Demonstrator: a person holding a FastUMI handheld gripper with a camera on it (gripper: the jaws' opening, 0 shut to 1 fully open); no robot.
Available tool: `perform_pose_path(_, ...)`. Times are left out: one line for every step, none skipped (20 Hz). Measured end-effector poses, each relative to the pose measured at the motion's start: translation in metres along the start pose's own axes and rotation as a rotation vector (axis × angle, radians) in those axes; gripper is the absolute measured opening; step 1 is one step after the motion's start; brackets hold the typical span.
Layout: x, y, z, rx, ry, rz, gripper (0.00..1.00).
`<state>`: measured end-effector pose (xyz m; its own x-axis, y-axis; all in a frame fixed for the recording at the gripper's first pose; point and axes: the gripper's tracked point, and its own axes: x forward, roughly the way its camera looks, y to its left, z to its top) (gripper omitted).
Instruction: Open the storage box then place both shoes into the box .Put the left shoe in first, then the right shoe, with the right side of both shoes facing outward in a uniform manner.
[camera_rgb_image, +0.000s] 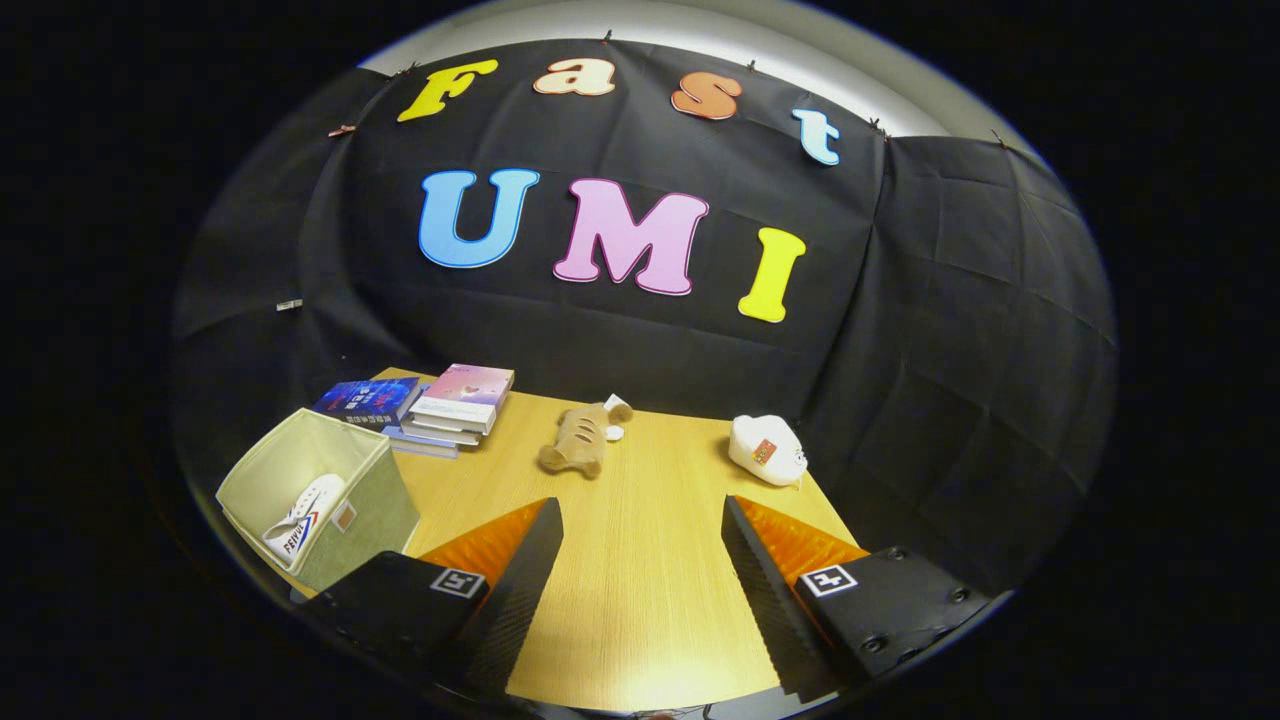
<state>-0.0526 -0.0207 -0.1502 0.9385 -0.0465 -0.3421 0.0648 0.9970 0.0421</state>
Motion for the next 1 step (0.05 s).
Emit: perform_pose_path(-0.0009,0.0015,0.0011,0.001,-0.003,0.005,0.98)
